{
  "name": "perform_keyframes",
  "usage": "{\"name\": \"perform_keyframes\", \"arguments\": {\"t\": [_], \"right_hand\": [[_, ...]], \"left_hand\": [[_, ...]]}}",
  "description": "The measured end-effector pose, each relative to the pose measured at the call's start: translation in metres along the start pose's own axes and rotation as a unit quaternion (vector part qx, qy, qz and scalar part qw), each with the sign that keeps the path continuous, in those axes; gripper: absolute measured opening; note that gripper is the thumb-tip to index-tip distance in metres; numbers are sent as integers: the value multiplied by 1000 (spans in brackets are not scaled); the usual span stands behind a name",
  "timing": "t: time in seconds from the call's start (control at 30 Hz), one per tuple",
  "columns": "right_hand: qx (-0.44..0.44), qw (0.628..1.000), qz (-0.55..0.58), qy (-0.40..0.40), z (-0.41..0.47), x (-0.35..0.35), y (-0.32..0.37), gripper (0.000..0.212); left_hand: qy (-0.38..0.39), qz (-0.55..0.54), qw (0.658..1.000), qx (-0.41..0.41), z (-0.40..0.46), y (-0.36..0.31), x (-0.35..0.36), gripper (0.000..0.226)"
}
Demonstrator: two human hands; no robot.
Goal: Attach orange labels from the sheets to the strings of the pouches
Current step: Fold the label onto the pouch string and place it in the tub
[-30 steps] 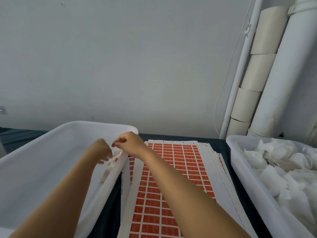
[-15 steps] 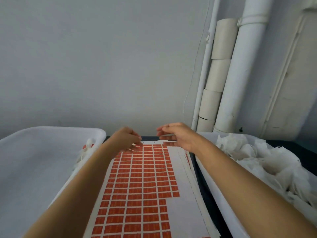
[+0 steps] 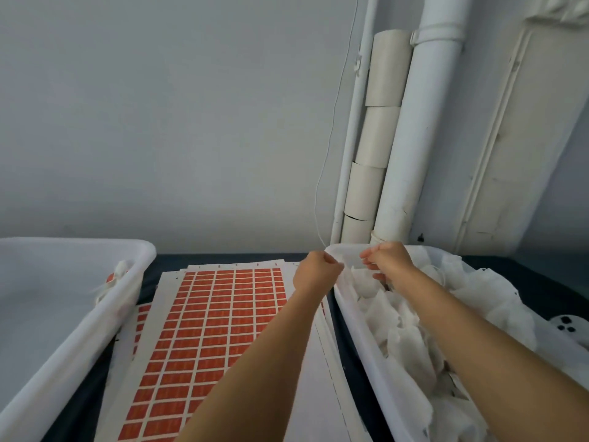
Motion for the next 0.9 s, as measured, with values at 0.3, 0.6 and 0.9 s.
{"name": "perform_keyframes", "arguments": {"t": [0.3,0.6,0.9], "right_hand": [[-29,978,-207,-13,5,3,-23,23],[-154,977,-98,-113,-5,2,3,8],[-222,963,148,-32,-67,13,80,4]], "left_hand": [[-7,321,943,84,26,-16,46,47],[-125,147,973,122,26,-24,26,27],[-135,-254,944,158,-29,-34,-78,18]]}}
Point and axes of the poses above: each hand's wrist, its own z-axis towards the middle knuckle, its own x-axis out of the palm, y = z × x, the point moved 3 cm from there along z, towards the middle knuckle, and after that the axes turned 3 degrees about z, right-handed, at the moved point
